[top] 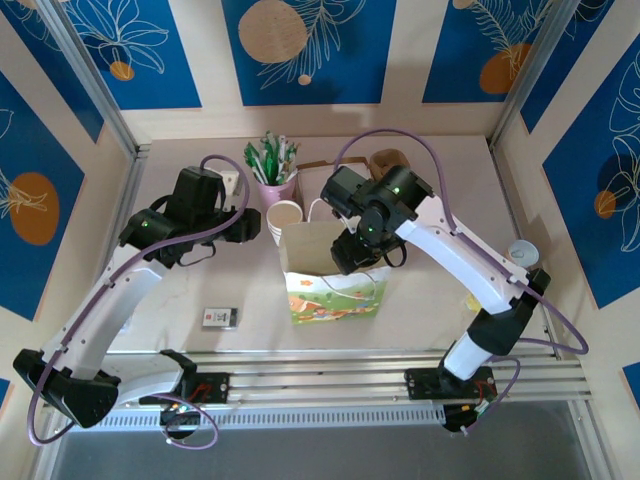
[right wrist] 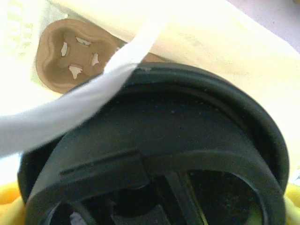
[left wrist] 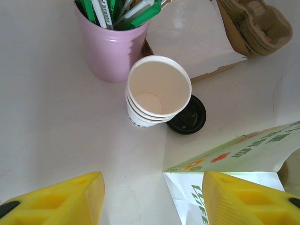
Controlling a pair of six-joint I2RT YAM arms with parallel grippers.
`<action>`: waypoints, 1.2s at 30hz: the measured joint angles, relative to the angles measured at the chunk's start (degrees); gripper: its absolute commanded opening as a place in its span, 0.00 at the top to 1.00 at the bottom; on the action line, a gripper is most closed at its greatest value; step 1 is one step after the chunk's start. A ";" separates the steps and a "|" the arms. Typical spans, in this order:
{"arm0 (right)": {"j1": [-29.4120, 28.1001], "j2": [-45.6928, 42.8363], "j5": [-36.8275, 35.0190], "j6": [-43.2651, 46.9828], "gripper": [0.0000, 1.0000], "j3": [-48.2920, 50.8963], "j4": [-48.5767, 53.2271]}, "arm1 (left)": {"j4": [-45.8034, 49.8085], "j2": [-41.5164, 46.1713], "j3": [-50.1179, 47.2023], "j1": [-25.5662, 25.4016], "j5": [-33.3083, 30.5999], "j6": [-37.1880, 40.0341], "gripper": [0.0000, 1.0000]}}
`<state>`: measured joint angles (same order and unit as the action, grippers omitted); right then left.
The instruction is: Pack the takeout coffee
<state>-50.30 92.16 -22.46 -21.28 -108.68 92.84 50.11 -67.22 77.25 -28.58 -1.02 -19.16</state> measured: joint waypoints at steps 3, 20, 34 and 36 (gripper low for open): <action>0.09 0.00 0.00 0.20 0.23 0.76 -0.02 | -0.02 0.00 -0.20 0.00 0.02 0.00 0.43; -0.09 2.12 -1.53 0.37 0.24 -0.31 0.00 | -0.20 -0.09 -0.72 0.02 0.39 0.02 0.42; -0.11 -3.13 -2.60 0.20 0.24 2.36 -0.02 | -7.78 -2.69 3.39 0.09 13.35 -1.29 0.38; 0.09 -3.13 -2.56 0.20 0.24 3.02 -0.04 | -11.32 -2.47 3.39 0.11 17.22 -0.48 0.38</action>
<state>-50.22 89.03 -25.02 -21.08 -105.67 92.79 38.79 -69.69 80.64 -28.47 16.21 -19.64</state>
